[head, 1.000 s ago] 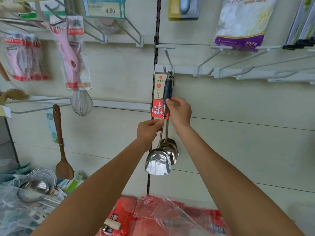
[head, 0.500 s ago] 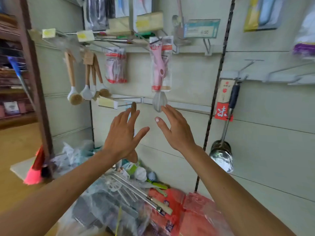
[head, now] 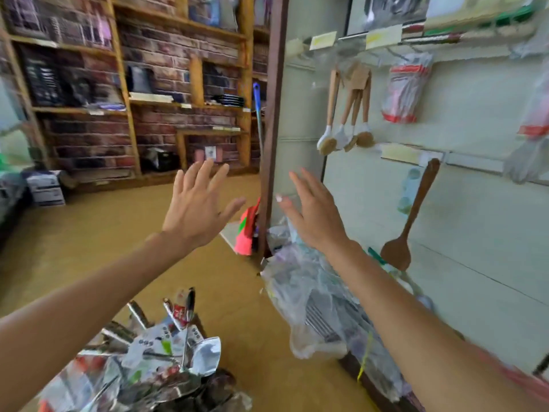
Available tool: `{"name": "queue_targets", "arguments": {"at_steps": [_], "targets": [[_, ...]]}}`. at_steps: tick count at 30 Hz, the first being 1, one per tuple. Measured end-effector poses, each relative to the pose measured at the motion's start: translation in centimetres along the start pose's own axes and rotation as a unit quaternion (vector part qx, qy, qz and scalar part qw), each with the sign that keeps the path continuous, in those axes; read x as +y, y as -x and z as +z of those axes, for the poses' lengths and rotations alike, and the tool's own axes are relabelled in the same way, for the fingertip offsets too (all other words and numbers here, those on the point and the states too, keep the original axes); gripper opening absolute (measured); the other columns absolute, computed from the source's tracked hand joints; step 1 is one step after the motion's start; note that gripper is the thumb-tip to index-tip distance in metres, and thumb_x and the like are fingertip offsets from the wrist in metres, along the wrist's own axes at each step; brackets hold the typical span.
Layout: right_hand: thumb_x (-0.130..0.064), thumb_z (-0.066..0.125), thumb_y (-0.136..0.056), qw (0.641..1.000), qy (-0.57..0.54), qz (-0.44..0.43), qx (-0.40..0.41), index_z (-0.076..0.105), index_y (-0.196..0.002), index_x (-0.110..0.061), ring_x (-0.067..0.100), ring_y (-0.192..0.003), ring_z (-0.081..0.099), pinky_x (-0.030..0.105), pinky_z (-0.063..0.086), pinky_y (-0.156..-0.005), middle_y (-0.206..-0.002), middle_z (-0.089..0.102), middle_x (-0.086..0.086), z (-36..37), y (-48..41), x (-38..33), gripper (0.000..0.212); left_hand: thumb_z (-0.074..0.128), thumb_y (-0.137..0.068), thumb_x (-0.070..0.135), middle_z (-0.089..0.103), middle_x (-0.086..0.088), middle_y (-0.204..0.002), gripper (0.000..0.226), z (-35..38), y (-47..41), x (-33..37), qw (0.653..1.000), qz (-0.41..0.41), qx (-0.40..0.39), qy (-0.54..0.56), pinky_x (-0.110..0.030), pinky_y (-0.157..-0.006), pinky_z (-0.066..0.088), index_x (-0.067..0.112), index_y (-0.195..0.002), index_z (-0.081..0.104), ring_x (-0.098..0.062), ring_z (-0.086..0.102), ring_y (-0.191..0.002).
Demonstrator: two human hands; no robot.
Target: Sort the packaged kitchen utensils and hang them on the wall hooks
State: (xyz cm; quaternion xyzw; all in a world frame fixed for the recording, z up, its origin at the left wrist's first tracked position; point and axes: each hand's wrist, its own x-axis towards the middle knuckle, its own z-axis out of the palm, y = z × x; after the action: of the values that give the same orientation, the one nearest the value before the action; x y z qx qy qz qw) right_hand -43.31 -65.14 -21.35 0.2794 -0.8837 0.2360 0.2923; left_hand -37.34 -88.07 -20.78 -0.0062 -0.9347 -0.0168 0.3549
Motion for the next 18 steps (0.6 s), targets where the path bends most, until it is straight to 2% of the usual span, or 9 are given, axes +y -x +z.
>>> {"name": "queue_targets", "arguments": {"at_steps": [9, 18], "targets": [[-0.061, 0.031, -0.099, 0.996, -0.042, -0.043, -0.064, 0.019, -0.157, -0.022, 0.022, -0.151, 0.011, 0.043, 0.015, -0.121, -0.165, 0.011, 0.003, 11.9, -1.8, -11.8, 0.070, 0.023, -0.093, 0.072, 0.022, -0.013, -0.159, 0.078, -1.1, 6.8, -13.4, 0.996, -0.074, -0.017, -0.055, -0.053, -0.119, 0.013, 0.021, -0.152, 0.025, -0.033, 0.017, -0.146], [-0.062, 0.030, -0.100, 0.986, -0.064, -0.071, -0.135, 0.018, -0.157, -0.021, 0.020, -0.152, 0.010, 0.040, 0.012, -0.120, -0.165, 0.011, 0.004, 22.9, 0.0, -18.6, 0.071, 0.027, -0.094, 0.070, 0.023, -0.012, -0.159, 0.075, 2.0, 13.9, -21.1, 0.989, -0.132, -0.044, -0.046, -0.053, -0.119, 0.013, 0.021, -0.152, 0.026, -0.032, 0.018, -0.146]]}}
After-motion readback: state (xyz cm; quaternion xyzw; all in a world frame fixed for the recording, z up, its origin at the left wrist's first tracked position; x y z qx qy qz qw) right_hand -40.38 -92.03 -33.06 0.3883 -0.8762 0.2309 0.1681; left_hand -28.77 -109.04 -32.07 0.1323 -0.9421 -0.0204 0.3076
